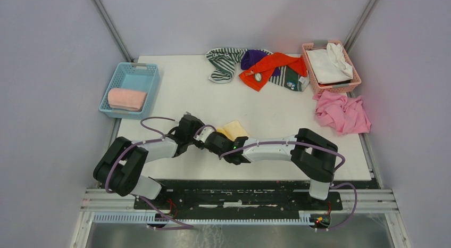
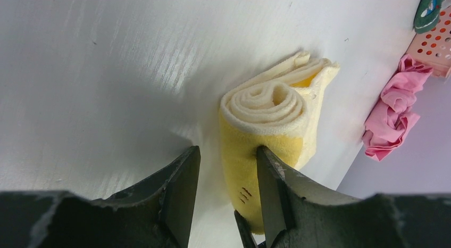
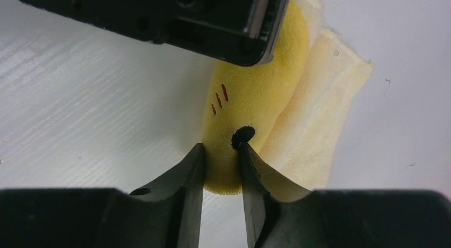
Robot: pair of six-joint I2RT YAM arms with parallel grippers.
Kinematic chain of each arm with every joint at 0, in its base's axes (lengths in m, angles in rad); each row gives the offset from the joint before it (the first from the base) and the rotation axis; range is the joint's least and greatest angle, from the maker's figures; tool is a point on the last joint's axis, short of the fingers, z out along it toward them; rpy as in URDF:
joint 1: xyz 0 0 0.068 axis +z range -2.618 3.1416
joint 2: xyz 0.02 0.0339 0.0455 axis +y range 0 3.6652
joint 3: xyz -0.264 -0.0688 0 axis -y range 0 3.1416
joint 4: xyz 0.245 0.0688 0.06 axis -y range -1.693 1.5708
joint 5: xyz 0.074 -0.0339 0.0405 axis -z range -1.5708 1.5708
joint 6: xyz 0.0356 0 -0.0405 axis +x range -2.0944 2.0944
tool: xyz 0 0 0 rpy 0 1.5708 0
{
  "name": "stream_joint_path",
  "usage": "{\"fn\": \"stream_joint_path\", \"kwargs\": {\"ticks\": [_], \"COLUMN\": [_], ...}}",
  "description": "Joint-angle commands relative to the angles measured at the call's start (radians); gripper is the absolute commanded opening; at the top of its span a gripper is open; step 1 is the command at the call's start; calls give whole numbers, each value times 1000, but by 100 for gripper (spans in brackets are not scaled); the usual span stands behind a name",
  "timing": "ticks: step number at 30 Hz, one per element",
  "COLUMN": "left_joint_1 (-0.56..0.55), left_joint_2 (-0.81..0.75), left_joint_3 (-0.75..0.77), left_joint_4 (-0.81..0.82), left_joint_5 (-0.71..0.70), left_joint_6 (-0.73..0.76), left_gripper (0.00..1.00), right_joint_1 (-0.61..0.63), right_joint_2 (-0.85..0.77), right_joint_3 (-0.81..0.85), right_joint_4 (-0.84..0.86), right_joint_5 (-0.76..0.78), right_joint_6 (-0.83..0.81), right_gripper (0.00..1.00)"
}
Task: Roll the towels
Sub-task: Roll the towel at the center of the board.
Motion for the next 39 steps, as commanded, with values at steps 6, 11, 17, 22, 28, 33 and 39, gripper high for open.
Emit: {"fn": "stream_joint_path", "kwargs": {"ticks": [6,11,17,22,28,33,39], "left_joint_1": [-3,1,2,2,-1,-1,-4], "left_joint_2": [-22,-172,-317,-318,-181,-34,131], "left_joint_3": [-37,-81,-106,-106,-64,0,63], "left_joint_4": [-197,-213,-179,-67,53,141,249], "left_joint_5": [-95,-110,-74,18,114,173,245], "left_joint_6": [27,24,51,74,93,109,108], "left_gripper": [58,67,73,75,75,75,74], "right_joint_1": [-15,-141,-354,-482,-613,-669,-711], "right_joint_2": [-42,-158,-203,-119,-9,26,72], "right_joint_3": [-71,-213,-426,-525,-588,-575,-553], "right_joint_4": [45,194,498,744,828,668,503], "right_joint_5": [-92,-452,-836,-1018,-1109,-1105,-1080], "right_joint_6": [82,219,444,639,777,744,682], "right_gripper": [1,0,1,1,1,1,1]}}
